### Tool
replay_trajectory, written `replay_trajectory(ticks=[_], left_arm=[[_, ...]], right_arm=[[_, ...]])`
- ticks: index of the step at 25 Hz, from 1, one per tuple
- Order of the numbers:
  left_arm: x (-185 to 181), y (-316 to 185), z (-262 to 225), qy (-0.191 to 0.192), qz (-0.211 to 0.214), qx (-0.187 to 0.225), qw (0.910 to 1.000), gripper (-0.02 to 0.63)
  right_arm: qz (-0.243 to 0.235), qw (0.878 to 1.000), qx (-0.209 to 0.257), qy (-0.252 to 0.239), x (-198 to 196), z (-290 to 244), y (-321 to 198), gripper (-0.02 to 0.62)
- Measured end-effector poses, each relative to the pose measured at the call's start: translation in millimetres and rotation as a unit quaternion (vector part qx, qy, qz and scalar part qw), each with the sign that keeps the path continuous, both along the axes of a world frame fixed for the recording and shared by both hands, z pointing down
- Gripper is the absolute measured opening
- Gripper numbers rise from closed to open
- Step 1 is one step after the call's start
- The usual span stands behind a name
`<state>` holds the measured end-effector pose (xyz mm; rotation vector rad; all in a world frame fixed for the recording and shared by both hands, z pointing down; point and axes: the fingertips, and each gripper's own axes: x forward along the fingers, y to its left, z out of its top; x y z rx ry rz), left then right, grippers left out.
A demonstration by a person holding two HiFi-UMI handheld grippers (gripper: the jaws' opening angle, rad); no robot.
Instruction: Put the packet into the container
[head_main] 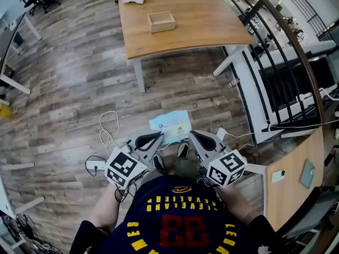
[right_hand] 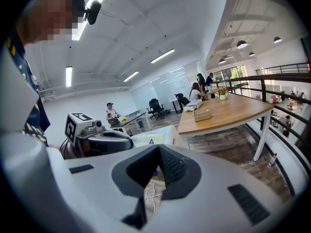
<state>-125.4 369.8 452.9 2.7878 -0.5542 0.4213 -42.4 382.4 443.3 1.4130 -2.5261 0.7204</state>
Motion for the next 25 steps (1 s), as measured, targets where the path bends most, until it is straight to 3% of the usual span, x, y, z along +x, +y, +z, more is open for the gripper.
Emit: replay_trajectory(ticks=[14,25], left_arm=[[16,-82,3,-0.028,-0.026,0.009,0.9992,0.006],[75,-158,-2,-0.059,-0.045,0.022,0.997,0.006]], right_arm=[[-0.032,0.999,-0.002,-0.027,16,10,-89,0.012],[-0.068,0.997,-0.006,-0.041,73,14,-169,0.012]])
